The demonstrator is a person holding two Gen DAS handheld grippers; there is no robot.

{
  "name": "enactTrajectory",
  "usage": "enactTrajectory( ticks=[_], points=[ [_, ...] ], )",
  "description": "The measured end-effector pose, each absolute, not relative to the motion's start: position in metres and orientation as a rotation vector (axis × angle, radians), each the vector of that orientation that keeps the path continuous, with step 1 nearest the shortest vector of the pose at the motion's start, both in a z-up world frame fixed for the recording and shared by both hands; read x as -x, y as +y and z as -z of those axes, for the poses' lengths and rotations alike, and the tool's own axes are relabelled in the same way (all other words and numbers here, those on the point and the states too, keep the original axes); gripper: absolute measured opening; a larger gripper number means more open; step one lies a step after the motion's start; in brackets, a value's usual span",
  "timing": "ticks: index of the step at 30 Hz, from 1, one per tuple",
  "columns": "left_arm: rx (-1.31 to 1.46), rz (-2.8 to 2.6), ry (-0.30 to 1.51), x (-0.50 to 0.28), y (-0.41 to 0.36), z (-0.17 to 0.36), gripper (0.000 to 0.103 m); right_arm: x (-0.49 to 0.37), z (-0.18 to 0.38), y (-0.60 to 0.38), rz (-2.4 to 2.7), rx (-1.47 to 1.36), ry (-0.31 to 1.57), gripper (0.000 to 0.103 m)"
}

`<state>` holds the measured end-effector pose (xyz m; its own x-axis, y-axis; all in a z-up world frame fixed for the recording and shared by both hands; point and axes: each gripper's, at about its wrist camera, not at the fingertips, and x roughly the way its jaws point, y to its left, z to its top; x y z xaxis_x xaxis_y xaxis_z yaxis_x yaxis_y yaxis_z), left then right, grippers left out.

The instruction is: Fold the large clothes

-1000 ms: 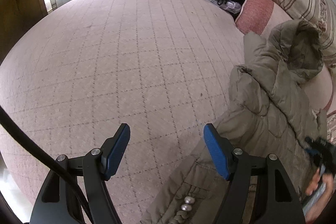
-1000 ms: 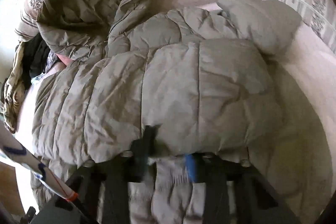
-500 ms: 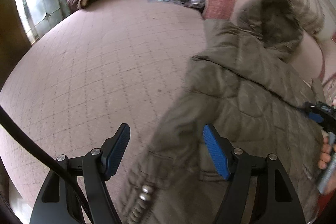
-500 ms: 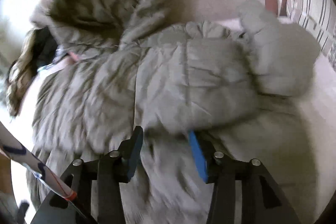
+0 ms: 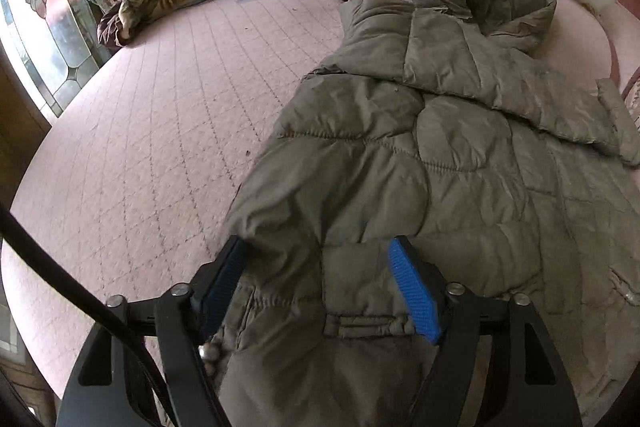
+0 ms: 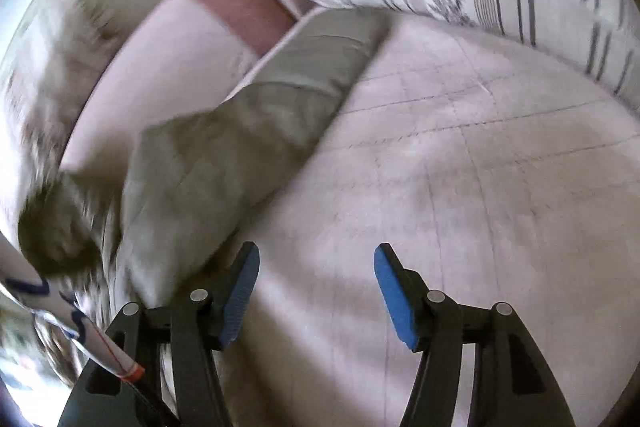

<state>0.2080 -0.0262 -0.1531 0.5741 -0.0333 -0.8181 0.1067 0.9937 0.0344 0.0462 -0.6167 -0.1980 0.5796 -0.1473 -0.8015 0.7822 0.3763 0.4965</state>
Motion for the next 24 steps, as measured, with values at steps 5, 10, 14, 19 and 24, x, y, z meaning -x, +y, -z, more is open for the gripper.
enactTrajectory(
  ticks=[5,10,14,19,24],
  points=[
    [-0.104,0.058,0.955,-0.218,-0.032,0.165,0.084,-0.082,0.219,-0.663,0.672,-1.114,0.662,0.065],
    [-0.127,0.038,0.940,-0.223,-0.037,0.173,0.091,-0.128,0.224,-0.689,0.720,-1.069,0.650,0.065],
    [-0.134,0.025,0.935,-0.225,-0.038,0.176,0.093,-0.147,0.226,-0.714,0.775,-1.038,0.691,0.016],
    [-0.136,0.019,0.938,-0.226,-0.039,0.176,0.094,-0.125,0.192,-0.723,0.892,-0.901,0.726,0.009],
    [-0.122,0.030,0.959,-0.226,-0.037,0.173,0.094,-0.074,0.153,-0.724,0.995,-0.896,0.680,0.006]
  ],
)
